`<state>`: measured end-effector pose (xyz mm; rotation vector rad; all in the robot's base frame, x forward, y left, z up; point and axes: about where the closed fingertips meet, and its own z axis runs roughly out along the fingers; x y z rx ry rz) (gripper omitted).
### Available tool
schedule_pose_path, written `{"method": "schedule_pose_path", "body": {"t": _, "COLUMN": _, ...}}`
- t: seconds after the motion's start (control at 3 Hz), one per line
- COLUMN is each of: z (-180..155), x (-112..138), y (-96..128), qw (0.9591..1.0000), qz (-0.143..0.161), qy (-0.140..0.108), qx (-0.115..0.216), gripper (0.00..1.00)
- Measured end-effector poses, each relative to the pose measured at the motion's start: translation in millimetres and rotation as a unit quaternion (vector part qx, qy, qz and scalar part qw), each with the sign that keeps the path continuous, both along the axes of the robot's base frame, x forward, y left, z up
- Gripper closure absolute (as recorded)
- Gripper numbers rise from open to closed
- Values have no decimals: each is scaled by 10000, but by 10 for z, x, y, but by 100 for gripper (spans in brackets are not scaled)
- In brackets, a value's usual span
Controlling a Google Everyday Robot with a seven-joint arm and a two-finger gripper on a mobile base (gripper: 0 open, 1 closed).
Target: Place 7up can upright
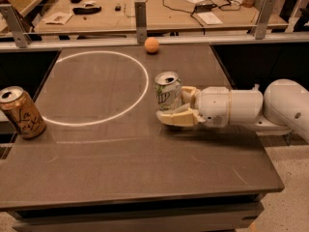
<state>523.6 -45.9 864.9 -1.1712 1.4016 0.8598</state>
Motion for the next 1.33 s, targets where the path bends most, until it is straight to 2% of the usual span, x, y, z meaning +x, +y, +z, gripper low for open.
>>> {"method": "schedule_pose_path", "body": {"t": 0.67, "z": -157, "x": -38, "y": 11, "qw": 9997, "qz": 22, "qy": 124, "qx": 205, "gripper": 100}}
{"method": "schedule_pose_path", "body": {"t": 1.0, "z": -198, "x": -48, "y": 25, "qw": 9995, "qz": 95, "qy": 151, "qx": 242, "gripper": 82}}
{"method": "schedule_pose_path", "body": {"t": 1.33, "z": -203, "x": -52, "y": 23, "qw": 9995, "qz": 102, "qy": 151, "qx": 240, "gripper": 59}}
